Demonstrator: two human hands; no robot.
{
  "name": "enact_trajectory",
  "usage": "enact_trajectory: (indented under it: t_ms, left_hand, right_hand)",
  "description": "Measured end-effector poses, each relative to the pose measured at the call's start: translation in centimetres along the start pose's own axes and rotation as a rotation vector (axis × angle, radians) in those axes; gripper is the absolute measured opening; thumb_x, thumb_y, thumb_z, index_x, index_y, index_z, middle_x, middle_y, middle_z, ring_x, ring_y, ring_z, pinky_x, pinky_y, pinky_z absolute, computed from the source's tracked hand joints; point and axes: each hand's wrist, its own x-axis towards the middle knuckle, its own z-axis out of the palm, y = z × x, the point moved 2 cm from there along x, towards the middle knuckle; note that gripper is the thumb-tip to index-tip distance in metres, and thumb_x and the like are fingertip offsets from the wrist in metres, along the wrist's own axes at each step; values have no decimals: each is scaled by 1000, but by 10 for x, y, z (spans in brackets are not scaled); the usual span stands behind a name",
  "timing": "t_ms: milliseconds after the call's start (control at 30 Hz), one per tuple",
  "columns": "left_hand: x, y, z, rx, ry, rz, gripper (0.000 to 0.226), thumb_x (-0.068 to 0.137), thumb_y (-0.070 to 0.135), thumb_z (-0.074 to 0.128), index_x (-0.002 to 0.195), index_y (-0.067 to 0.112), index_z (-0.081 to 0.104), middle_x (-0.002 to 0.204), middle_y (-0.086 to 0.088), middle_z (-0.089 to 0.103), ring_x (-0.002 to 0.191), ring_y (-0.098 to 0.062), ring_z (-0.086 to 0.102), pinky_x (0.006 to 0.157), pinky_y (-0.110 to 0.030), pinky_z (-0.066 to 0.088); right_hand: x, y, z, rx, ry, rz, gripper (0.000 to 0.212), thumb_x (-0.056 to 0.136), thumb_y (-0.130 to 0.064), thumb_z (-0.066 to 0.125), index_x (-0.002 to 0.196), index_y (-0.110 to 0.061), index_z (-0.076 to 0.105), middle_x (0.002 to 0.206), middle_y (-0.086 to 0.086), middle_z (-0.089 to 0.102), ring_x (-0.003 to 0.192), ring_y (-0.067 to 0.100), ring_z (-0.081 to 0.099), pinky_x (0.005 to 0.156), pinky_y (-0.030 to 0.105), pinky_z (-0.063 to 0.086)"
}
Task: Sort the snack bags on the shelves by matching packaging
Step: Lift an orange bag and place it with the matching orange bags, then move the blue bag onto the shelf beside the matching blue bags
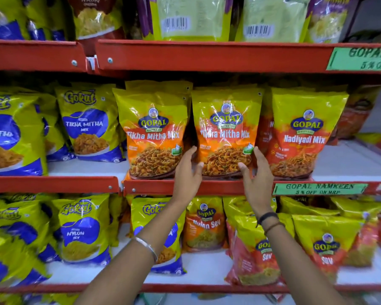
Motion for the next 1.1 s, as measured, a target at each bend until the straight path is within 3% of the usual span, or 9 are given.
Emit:
enact_trajectory:
  t_ms: [133,300,433,567,667,733,833,967,1100]
  left_hand:
    - [-39,-6,-17,-119,241,157,36,93,11,49,128,21,47,139,1,48,132,-10,41,109,-37,38]
    - [-100,-72,-39,-59,342,45,45,92,16,46,124,47,38,138,-9,47,128,-24,45,106,-38,38]
    - [-127,-143,-56,-10,260,-166,45,89,29,45,131,16,39,142,-12,41,131,-19,38,110,-37,32]
    - [-143,-195,-65,-40,97,-435,77,77,23,55,142,3,20,150,-11,25,139,-17,22,112,-15,17]
    - [-149,-231,-68,-136,-72,-601,87,75,15,65,144,4,13,151,-13,24,138,-20,23,111,-30,25]
    - [-148,-249,-72,-178,-176,-636,84,76,9,69,144,7,19,142,-7,39,131,-21,38,102,-30,37]
    - [-144,-263,-77,-117,-282,-630,66,75,11,73,133,7,41,119,-5,60,105,-17,57,79,-12,45]
    - [-144,-273,-86,-80,-298,-610,41,73,5,74,111,4,60,104,-7,67,90,-10,62,76,-22,46]
    - [-157,-268,-96,-138,-276,-576,41,70,-8,70,109,2,61,107,-6,65,76,17,59,73,-7,48]
  right_hand:
    - [-42,-11,1,81,117,-116,47,92,-18,59,136,-8,48,137,-1,49,130,10,41,111,17,28]
    - [-115,15,52,175,-128,32,31,90,-19,56,120,-12,60,123,-3,60,114,3,52,100,14,38]
    - [-165,52,110,239,-359,305,36,89,-23,61,123,-11,59,124,9,64,104,16,62,81,6,44]
    - [-183,68,156,329,-521,540,52,86,-8,66,133,-5,44,132,6,54,116,15,54,91,13,44]
    - [-181,74,179,345,-648,530,63,82,-7,71,136,-11,40,128,-8,52,114,4,52,83,1,42]
    - [-181,85,191,331,-702,568,63,80,-7,73,135,-13,43,128,-4,57,111,8,57,91,14,48]
    - [-185,98,199,292,-697,592,54,78,-5,74,127,-10,51,125,8,62,108,15,60,94,37,49]
    - [-192,97,195,267,-657,597,57,79,-8,74,130,-10,51,125,5,63,108,14,60,85,18,50]
    - [-210,83,185,255,-590,559,58,76,-11,77,129,-8,52,124,6,63,100,-7,61,79,8,47]
